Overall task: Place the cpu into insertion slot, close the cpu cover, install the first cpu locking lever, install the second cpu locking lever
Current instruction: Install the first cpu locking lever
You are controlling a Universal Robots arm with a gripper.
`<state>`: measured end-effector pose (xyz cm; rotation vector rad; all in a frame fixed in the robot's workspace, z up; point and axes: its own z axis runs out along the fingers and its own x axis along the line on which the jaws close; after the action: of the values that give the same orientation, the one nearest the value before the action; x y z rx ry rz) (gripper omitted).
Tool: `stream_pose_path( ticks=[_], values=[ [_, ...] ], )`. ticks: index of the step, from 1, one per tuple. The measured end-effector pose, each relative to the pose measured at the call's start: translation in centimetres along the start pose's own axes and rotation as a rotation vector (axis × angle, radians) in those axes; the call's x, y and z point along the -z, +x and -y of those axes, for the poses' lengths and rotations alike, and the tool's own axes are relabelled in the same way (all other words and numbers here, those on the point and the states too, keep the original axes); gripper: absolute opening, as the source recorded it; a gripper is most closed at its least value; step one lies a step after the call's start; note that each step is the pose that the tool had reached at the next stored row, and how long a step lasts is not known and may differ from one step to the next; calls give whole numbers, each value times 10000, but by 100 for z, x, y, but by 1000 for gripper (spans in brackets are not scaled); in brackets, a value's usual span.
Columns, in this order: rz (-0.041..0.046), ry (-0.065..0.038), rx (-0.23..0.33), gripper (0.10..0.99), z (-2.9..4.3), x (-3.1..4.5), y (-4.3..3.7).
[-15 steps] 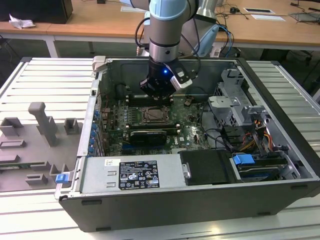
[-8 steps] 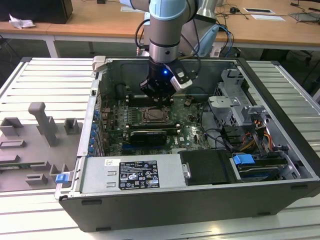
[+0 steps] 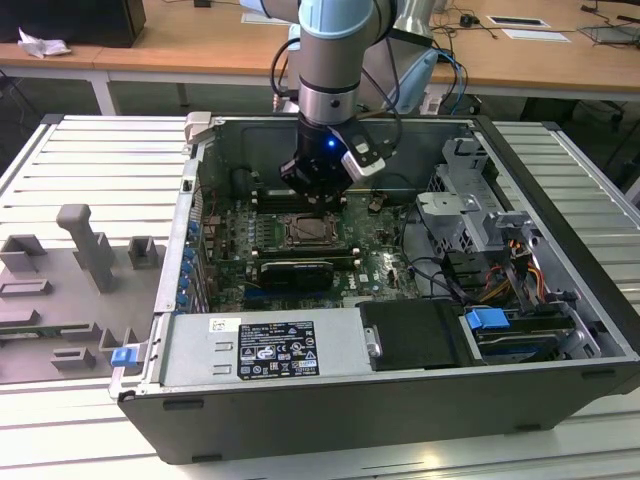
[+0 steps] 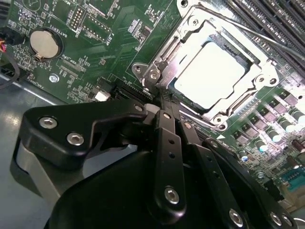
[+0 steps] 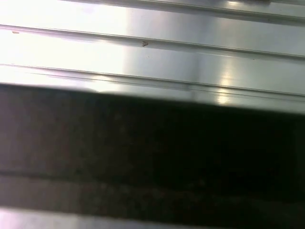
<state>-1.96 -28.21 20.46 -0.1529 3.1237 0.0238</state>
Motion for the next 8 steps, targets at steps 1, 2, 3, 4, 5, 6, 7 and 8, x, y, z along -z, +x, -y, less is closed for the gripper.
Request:
stream_pose_path(
  ticks=[1, 2, 3, 4, 5, 6, 7, 8],
  values=[
    [-2, 41, 0, 106, -1, -3, -1],
    [-7, 94, 0, 106, -2, -7, -2],
    [-10, 116, 0, 106, -2, -11, -2],
    [-12, 126, 1, 106, -3, -14, -2],
    [-14, 134, -1, 106, -8, -18, -2],
    [-11, 110, -1, 106, -13, -26, -2],
    [-7, 60, 0, 106, -16, -32, -3],
    [1, 1, -1, 106, -18, -37, -4]
  ],
)
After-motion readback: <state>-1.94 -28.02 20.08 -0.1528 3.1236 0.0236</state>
